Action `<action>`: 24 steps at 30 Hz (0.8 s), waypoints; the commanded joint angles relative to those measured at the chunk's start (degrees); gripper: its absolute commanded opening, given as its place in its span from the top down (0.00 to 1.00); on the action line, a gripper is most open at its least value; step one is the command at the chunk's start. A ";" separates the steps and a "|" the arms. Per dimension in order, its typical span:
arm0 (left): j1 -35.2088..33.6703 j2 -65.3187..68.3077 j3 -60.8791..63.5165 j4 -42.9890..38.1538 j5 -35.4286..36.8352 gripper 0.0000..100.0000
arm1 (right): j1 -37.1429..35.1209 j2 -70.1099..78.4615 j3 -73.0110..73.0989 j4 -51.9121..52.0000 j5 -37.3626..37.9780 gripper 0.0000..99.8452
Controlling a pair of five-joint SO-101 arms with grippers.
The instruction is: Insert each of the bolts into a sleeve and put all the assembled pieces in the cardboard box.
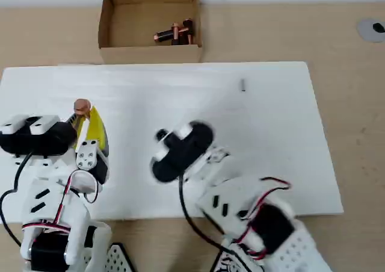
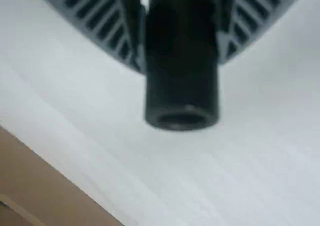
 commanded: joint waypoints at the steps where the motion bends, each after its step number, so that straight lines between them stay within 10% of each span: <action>1: 0.79 -0.40 -0.88 -1.76 0.79 1.00 | -5.05 -2.95 6.99 -9.76 -2.81 0.99; 24: 10.37 -0.57 -4.04 -1.32 10.29 1.00 | -4.70 -21.93 31.16 -30.42 -3.25 0.99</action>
